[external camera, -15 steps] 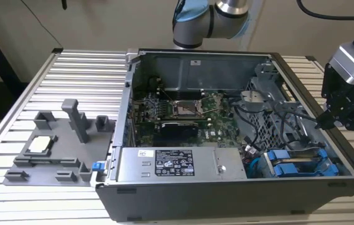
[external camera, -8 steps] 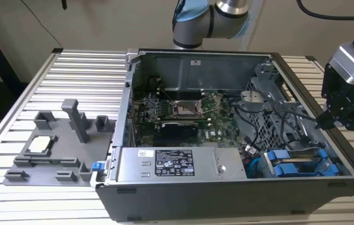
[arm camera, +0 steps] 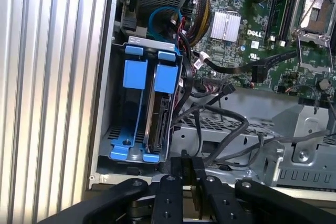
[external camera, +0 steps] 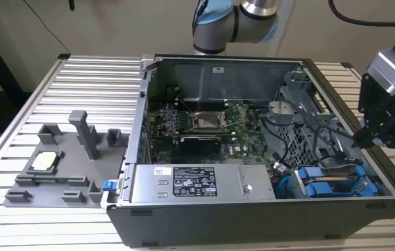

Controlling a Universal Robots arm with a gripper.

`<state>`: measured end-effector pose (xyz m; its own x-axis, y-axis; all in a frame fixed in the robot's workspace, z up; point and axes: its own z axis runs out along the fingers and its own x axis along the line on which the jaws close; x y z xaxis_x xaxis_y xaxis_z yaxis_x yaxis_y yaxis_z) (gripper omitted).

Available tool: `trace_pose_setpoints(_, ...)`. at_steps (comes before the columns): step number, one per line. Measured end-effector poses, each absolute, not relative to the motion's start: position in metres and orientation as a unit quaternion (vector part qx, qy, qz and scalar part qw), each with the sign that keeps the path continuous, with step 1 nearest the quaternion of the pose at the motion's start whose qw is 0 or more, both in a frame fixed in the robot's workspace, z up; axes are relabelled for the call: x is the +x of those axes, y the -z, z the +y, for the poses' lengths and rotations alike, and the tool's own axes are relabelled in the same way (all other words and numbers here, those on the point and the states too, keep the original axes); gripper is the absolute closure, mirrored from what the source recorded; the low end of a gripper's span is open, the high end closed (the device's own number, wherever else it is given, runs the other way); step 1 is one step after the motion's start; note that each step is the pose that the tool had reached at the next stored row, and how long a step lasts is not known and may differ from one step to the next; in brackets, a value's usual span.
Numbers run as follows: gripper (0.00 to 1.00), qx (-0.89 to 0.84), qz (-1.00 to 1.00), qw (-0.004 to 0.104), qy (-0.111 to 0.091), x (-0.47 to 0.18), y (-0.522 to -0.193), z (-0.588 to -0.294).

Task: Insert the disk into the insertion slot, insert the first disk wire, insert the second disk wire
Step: 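Insert the first disk wire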

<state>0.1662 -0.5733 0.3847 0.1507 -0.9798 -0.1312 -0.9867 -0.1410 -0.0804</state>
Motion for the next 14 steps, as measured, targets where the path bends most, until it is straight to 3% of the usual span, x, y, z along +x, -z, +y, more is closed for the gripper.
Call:
trace_pose_setpoints(5,0.81,-0.751,0.657,0.061,-0.025,0.1661,-0.3829,-0.5732)
trace_pose_setpoints(14,0.81,-0.714,0.697,0.057,-0.025,0.1662,-0.3744,-0.5732)
